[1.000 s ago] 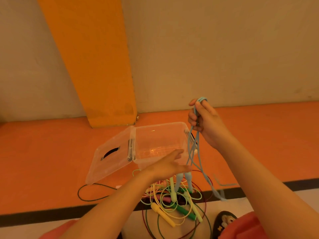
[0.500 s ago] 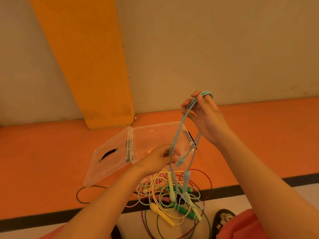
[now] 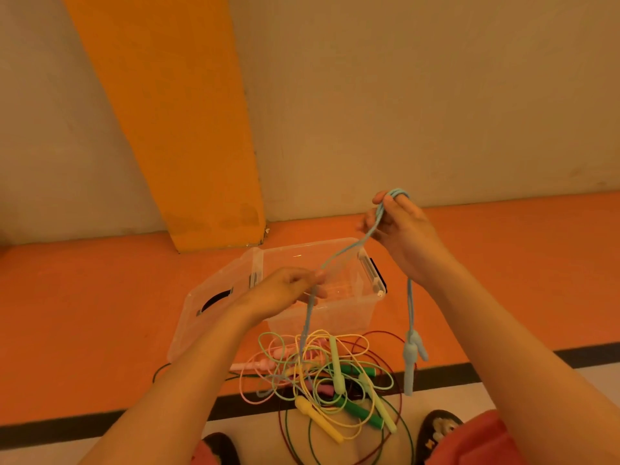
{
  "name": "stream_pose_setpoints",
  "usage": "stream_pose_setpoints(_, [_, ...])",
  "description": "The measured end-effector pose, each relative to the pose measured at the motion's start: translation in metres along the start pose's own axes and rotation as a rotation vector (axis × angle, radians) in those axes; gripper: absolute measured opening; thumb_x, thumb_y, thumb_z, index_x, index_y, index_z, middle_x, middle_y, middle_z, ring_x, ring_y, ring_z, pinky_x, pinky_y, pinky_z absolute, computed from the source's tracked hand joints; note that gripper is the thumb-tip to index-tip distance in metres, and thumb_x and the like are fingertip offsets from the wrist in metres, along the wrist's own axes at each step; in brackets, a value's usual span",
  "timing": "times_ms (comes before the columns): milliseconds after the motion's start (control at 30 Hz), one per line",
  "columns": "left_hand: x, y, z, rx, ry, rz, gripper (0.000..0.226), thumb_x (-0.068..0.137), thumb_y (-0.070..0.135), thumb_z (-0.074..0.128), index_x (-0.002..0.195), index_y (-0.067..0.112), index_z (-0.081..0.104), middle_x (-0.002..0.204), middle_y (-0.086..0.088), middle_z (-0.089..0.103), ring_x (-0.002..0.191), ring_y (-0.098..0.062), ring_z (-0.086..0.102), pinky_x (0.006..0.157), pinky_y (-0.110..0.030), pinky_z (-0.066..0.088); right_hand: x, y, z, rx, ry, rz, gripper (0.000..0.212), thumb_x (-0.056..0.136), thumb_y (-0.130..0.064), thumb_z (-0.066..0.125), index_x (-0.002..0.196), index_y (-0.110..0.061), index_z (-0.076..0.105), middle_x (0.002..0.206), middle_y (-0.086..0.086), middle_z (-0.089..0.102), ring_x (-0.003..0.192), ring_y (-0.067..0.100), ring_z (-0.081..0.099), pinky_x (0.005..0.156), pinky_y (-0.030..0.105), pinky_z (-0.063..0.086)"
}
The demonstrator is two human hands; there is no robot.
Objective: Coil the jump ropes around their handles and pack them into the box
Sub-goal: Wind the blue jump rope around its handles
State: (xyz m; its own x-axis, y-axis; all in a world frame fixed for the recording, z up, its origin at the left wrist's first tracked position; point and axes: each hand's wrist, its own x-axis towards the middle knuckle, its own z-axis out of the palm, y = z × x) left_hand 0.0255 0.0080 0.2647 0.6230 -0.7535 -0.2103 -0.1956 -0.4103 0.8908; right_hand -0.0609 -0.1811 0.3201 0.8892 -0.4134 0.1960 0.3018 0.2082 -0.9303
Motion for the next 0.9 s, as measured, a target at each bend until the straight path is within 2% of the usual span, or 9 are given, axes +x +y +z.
stream_pose_setpoints(100, [-0.001, 0.002, 0.002, -0.043, 0.058, 0.010, 0.061, 0.087, 0.061, 0.031, 0.128, 0.022, 0.053, 0.124, 0.006, 0.060, 0.111, -0.012, 0.060, 0.099, -0.033, 0.044, -0.003, -0.001, 0.002, 0.050, -0.048, 0.146, 0.023, 0.103, -0.018, 0.033, 0.086, -0.014, 0.047, 0.058, -0.001, 0.038, 0.049, 0.014, 0.044, 0.056, 0.029, 0.050])
stream_pose_setpoints(167, [-0.002, 0.007, 0.005, -0.075, 0.136, 0.046, 0.058, 0.093, 0.056, 0.033, 0.137, 0.021, 0.046, 0.134, 0.004, 0.055, 0.117, -0.012, 0.056, 0.102, -0.035, 0.044, -0.003, 0.001, 0.003, 0.017, -0.087, 0.189, 0.025, 0.102, -0.020, 0.033, 0.083, -0.015, 0.047, 0.054, -0.004, 0.029, 0.042, 0.009, 0.027, 0.041, 0.021, 0.029])
stream_pose_setpoints(267, [-0.003, 0.015, 0.009, -0.136, 0.214, 0.129, 0.052, 0.097, 0.040, 0.046, 0.146, 0.028, 0.033, 0.145, 0.005, 0.042, 0.126, -0.012, 0.048, 0.104, -0.035, 0.042, -0.003, 0.001, 0.004, -0.072, -0.187, 0.204, 0.033, 0.102, -0.029, 0.032, 0.079, -0.012, 0.048, 0.048, -0.007, 0.022, 0.039, 0.006, 0.016, 0.039, 0.016, 0.013])
stream_pose_setpoints(433, [0.001, 0.022, 0.019, -0.139, 0.193, 0.239, 0.069, 0.093, 0.026, 0.059, 0.150, 0.031, 0.021, 0.148, 0.013, 0.028, 0.133, -0.006, 0.033, 0.100, -0.025, 0.036, -0.011, -0.001, 0.008, -0.285, -0.298, 0.201, 0.046, 0.100, -0.039, 0.034, 0.066, -0.010, 0.044, 0.046, -0.006, 0.019, 0.040, 0.009, 0.015, 0.039, 0.019, 0.014])
stream_pose_setpoints(567, [0.007, 0.015, 0.021, -0.016, 0.141, 0.262, 0.018, 0.098, 0.013, 0.050, 0.115, 0.013, 0.057, 0.121, 0.000, 0.058, 0.112, -0.004, 0.054, 0.091, -0.010, 0.040, -0.010, -0.003, 0.009, -0.305, -0.185, 0.112, 0.043, 0.100, -0.030, 0.040, 0.062, -0.011, 0.044, 0.049, -0.006, 0.018, 0.042, 0.010, 0.017, 0.045, 0.023, 0.015])
stream_pose_setpoints(667, [0.004, 0.016, 0.022, -0.142, 0.111, 0.231, 0.021, 0.101, 0.004, 0.038, 0.089, 0.009, 0.055, 0.086, -0.010, 0.065, 0.076, -0.002, 0.066, 0.078, -0.014, 0.049, -0.003, -0.002, 0.000, -0.349, -0.015, 0.047, 0.041, 0.101, -0.028, 0.042, 0.065, -0.012, 0.053, 0.050, -0.007, 0.035, 0.047, 0.011, 0.032, 0.050, 0.021, 0.029])
stream_pose_setpoints(767, [0.001, 0.023, 0.019, -0.312, 0.154, 0.224, 0.022, 0.102, 0.007, 0.038, 0.089, 0.009, 0.056, 0.073, -0.006, 0.065, 0.067, -0.012, 0.068, 0.072, -0.025, 0.055, 0.004, 0.009, -0.009, -0.538, 0.081, 0.082, 0.021, 0.098, -0.033, 0.049, 0.090, -0.018, 0.063, 0.085, -0.002, 0.061, 0.078, 0.012, 0.058, 0.073, 0.024, 0.041])
stream_pose_setpoints(833, [-0.001, 0.026, 0.016, -0.438, 0.193, 0.237, 0.021, 0.102, 0.011, 0.041, 0.093, 0.009, 0.060, 0.073, -0.002, 0.068, 0.071, -0.016, 0.069, 0.073, -0.028, 0.057, 0.004, 0.017, -0.010, -0.620, 0.152, 0.081, 0.021, 0.093, -0.034, 0.058, 0.108, -0.019, 0.059, 0.108, 0.001, 0.060, 0.099, 0.013, 0.057, 0.077, 0.019, 0.041])
stream_pose_setpoints(900, [0.000, 0.028, 0.014, -0.527, 0.201, 0.230, 0.020, 0.101, 0.012, 0.043, 0.095, 0.008, 0.062, 0.076, 0.000, 0.071, 0.074, -0.016, 0.070, 0.073, -0.027, 0.058, 0.003, 0.019, -0.009, -0.622, 0.211, -0.052, 0.014, 0.089, -0.027, 0.064, 0.098, -0.017, 0.060, 0.100, 0.004, 0.061, 0.091, 0.011, 0.059, 0.075, 0.017, 0.043])
